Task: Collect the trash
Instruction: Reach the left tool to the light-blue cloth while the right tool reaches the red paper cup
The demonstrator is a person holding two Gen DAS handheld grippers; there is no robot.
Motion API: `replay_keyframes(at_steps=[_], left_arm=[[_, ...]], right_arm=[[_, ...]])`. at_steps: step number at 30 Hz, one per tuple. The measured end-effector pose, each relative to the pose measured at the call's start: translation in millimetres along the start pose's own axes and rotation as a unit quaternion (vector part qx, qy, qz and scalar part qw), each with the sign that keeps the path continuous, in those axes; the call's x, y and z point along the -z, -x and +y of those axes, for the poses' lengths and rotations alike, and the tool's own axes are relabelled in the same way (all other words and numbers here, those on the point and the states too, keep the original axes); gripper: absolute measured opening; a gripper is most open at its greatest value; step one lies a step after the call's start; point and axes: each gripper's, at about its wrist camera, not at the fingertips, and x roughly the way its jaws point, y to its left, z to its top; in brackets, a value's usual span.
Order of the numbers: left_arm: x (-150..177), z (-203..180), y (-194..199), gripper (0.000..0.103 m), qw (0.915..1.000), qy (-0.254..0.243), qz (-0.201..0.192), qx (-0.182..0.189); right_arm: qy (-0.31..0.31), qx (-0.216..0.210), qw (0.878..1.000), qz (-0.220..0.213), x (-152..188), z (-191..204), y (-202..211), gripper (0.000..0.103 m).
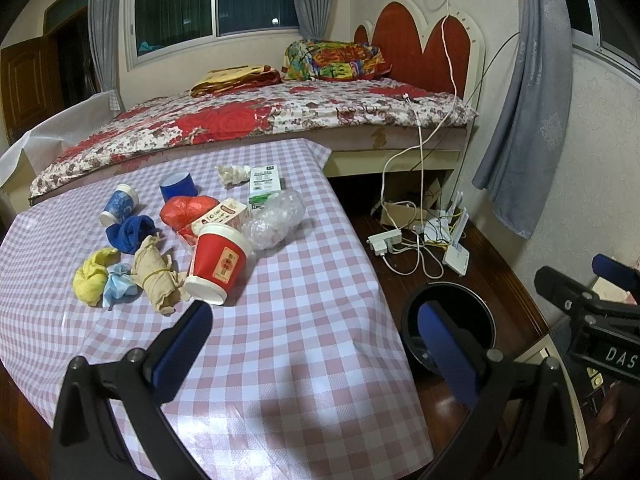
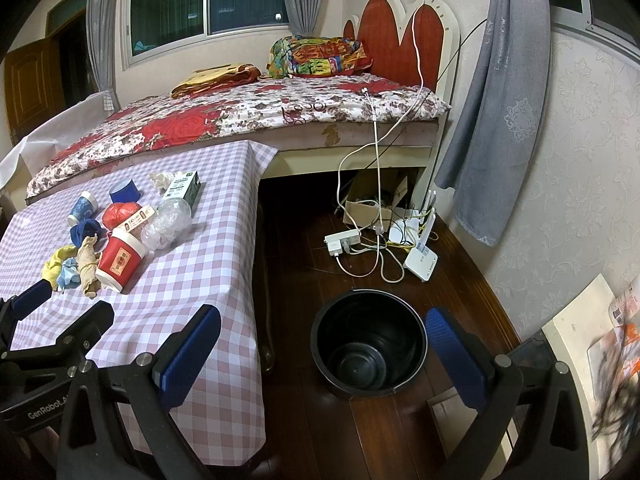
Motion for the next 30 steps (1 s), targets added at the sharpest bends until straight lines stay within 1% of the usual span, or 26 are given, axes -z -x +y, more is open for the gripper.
replay_keyframes(at_steps=[8, 11, 12, 15, 18, 22, 27, 30], left_arm=[[3.4, 1.5, -0.6, 0.103, 1.0, 0.004, 0.002, -0.001], [9.6, 4.9, -1.8, 0.103, 0.9999, 0.004, 0.004, -0.01], [12.2, 7.4, -3.5, 0.103, 0.9999, 0.007, 0.005, -0.011], [14.4, 15.2, -4.5, 0.103, 0.9997, 0.014, 0.007, -0.019], [12.3, 26.8, -5.7, 0.103, 0.9993, 0.023, 0.008, -0.029], [11.5, 46.0, -8.5, 0.103, 0.9988, 0.036, 0.013, -0.032], [9.5, 84.7, -8.1, 0.103, 0.9969, 0.073, 0.006, -0.029], [10.7, 114.4, -13.1, 0.103, 0.9946, 0.094, 0.013, -0.042]], right_arm=[[-0.005, -0.004, 1.0, -0.004, 0.1, 0.4, 0.2, 0.103], [-0.014, -0.018, 1.0, -0.01, 1.7, -2.0, 0.6, 0.103], [-0.014, -0.028, 0.999, -0.011, 1.9, -1.6, 0.7, 0.103], [0.0, -0.054, 0.998, -0.01, 4.8, 5.2, -0.7, 0.103], [0.016, -0.079, 0.997, -0.009, 6.4, 17.0, -3.1, 0.103], [0.038, -0.098, 0.994, -0.014, 0.9, 37.2, -6.3, 0.103], [0.063, -0.121, 0.991, -0.014, -10.1, 67.4, -18.4, 0.103], [0.078, -0.136, 0.988, -0.013, -15.4, 88.1, -24.6, 0.103]])
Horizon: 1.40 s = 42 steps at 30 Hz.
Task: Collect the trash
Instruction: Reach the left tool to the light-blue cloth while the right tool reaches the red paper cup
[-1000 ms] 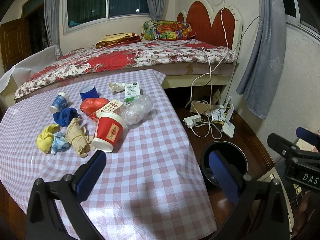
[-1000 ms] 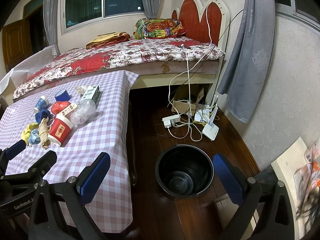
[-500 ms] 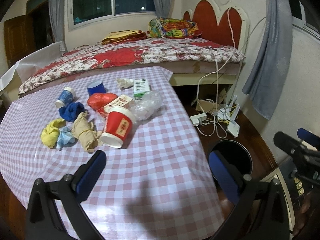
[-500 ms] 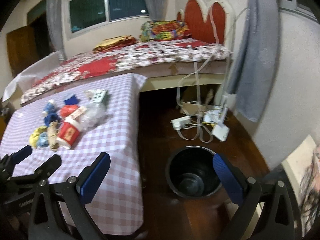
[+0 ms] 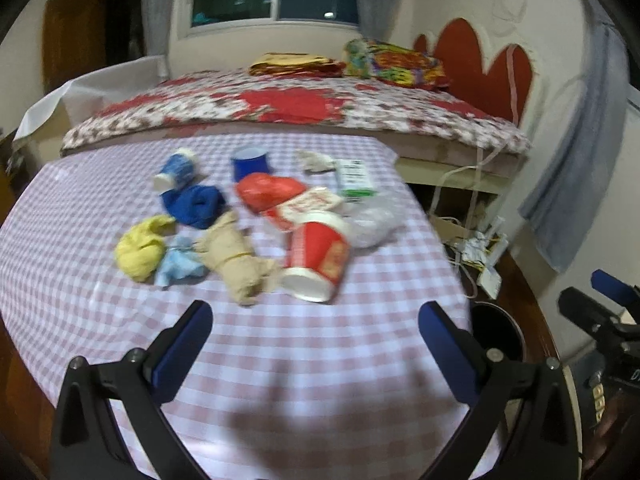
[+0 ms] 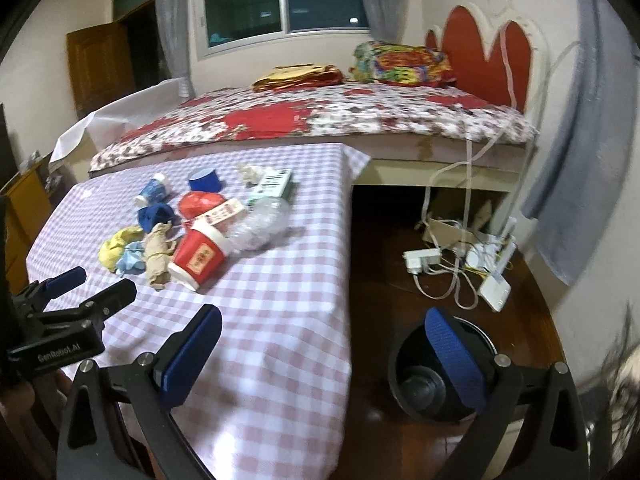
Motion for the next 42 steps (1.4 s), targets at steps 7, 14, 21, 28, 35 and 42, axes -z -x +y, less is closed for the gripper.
replay_keyframes(at_steps=[7, 14, 21, 28, 35, 42], left_arm=[[-3.6, 61.5, -20.9, 0.103, 0.9986, 0.035, 0.025, -0.03], [-4.2, 100.5, -36.3, 0.103, 0.9964, 0.042, 0.022, -0.071], [-8.4, 121.4, -63.1, 0.089, 0.9961, 0.063, 0.042, -0.047], [-14.0, 134.8, -95.5, 0.083, 0.9942, 0.073, 0.068, -0.039], [-20.7, 136.4, -118.7, 0.074, 0.993, 0.077, 0.087, -0.022], [-24.5, 141.0, -138.9, 0.064, 0.9908, 0.084, 0.104, -0.015]], right_arm=[[0.036, -0.031, 0.999, 0.015, -17.4, 44.3, -30.9, 0.082], [0.055, -0.058, 0.996, 0.036, -36.4, 89.0, -67.2, 0.073], [0.039, -0.077, 0.992, 0.091, -45.8, 116.1, -121.7, 0.073], [0.034, -0.077, 0.989, 0.124, -48.4, 130.4, -163.7, 0.073], [0.028, -0.08, 0.986, 0.143, -48.3, 136.7, -189.9, 0.073], [0.02, -0.088, 0.984, 0.155, -49.1, 139.6, -209.5, 0.073]])
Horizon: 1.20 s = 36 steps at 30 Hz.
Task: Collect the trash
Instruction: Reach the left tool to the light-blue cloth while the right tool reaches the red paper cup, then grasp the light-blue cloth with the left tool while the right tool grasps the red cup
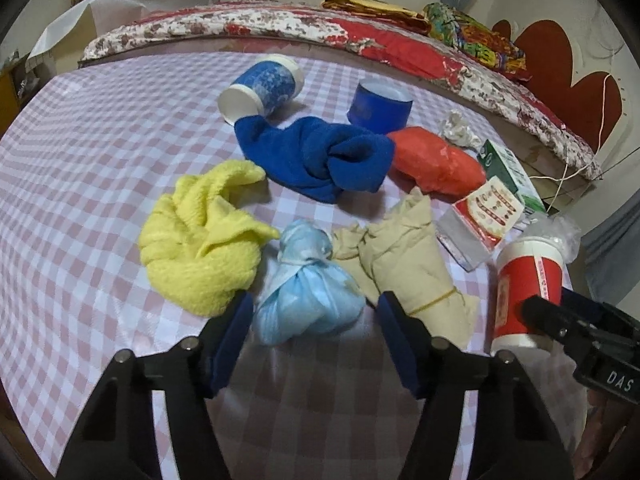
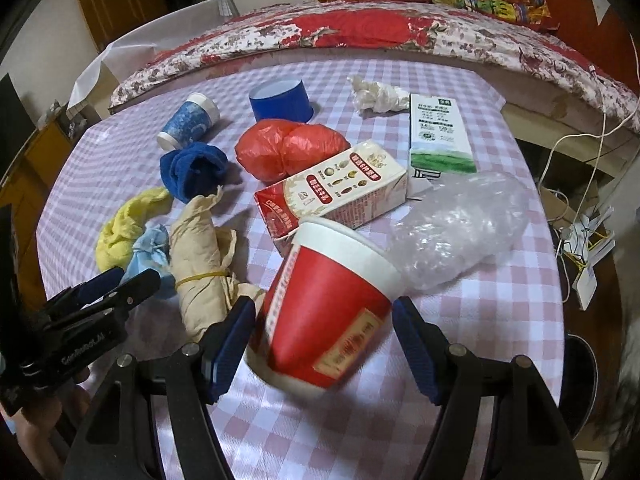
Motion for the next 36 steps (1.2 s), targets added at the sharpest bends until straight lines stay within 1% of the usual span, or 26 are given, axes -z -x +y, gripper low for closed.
replay_keyframes(at_steps=[5, 7, 8, 9, 11, 12, 14, 16, 17, 19, 20, 25, 27, 28, 29, 31, 32, 33, 34, 36], left_arm=[[-0.6, -0.6, -12.1, 0.059, 0.9999, -0.003, 0.015, -0.005], [0.4, 0.0, -13.0, 0.056, 0.9999, -0.002, 0.014, -0.007], [1.0, 0.6, -12.5, 0.053, 0.9999, -0.002, 0.013, -0.007], [1.4, 1.6, -11.8, 0.047, 0.9999, 0.0, 0.01, -0.006], [1.5, 4.1, -10.4, 0.038, 1.0, 0.006, 0.005, 0.0], [1.5, 5.1, -9.7, 0.035, 1.0, 0.007, 0.004, 0.004], [1.2, 5.4, -7.5, 0.032, 0.9999, 0.006, 0.003, 0.007], [1.7, 5.8, -1.9, 0.031, 1.0, 0.005, 0.0, 0.008], [2.7, 5.5, 1.3, 0.031, 1.0, 0.004, -0.003, 0.008], [3.6, 3.9, 7.0, 0.031, 0.9999, 0.003, -0.009, 0.009], [4.9, 3.6, 10.5, 0.031, 0.9999, 0.001, -0.011, 0.01], [12.1, 1.4, 15.6, 0.026, 0.9998, -0.004, -0.008, 0.017], [14.3, 1.4, 17.6, 0.026, 0.9998, -0.001, -0.008, 0.019], [14.8, 1.9, 18.5, 0.026, 0.9998, -0.001, -0.008, 0.02], [15.8, 1.6, 18.8, 0.026, 0.9998, 0.0, -0.008, 0.02], [16.5, 2.3, 18.0, 0.026, 0.9997, 0.001, -0.007, 0.022], [16.5, 2.7, 17.4, 0.026, 0.9997, 0.002, -0.007, 0.023], [16.6, 2.7, 16.7, 0.026, 0.9997, 0.001, -0.006, 0.023], [16.9, 2.7, 16.4, 0.026, 0.9997, 0.001, -0.005, 0.024], [19.3, 1.8, 18.0, 0.026, 0.9997, 0.0, -0.007, 0.025]], right_arm=[[0.003, -0.005, 1.0, -0.003, -3.0, 0.6, -4.3, 0.073], [0.003, -0.006, 1.0, -0.004, -3.6, 0.8, -5.3, 0.073], [0.003, -0.008, 1.0, -0.004, -3.5, 0.7, -5.6, 0.073], [0.004, -0.009, 1.0, -0.004, -3.1, 1.0, -5.7, 0.073], [0.008, -0.017, 1.0, -0.007, -1.7, 1.7, -4.4, 0.07], [0.009, -0.02, 1.0, -0.009, -0.9, 2.0, -4.0, 0.069], [0.011, -0.026, 1.0, -0.01, 0.9, 3.3, -1.3, 0.064], [0.015, -0.03, 0.999, -0.013, 1.9, 5.5, 2.0, 0.06], [0.017, -0.031, 0.999, -0.014, 2.5, 6.8, 3.9, 0.057], [0.021, -0.034, 0.999, -0.02, 3.9, 8.5, 9.5, 0.044], [0.023, -0.033, 0.999, -0.02, 4.3, 9.0, 10.6, 0.043], [0.018, -0.039, 0.999, -0.012, 5.4, 5.7, 9.5, 0.044], [0.014, -0.036, 0.999, 0.008, 3.0, 5.2, 2.2, 0.057], [0.015, -0.03, 0.999, 0.015, 3.1, 5.7, -2.4, 0.069], [0.017, -0.031, 0.999, 0.019, 2.7, 6.0, -7.5, 0.071], [0.017, -0.033, 0.999, 0.029, 2.2, 6.6, -15.6, 0.071], [0.015, -0.039, 0.999, 0.031, 2.2, 6.6, -18.8, 0.068], [0.013, -0.045, 0.999, 0.029, 2.6, 6.4, -19.9, 0.062], [0.012, -0.046, 0.999, 0.022, 2.5, 6.4, -18.2, 0.06], [0.015, -0.046, 0.999, 0.006, 2.5, 6.7, -12.0, 0.058]])
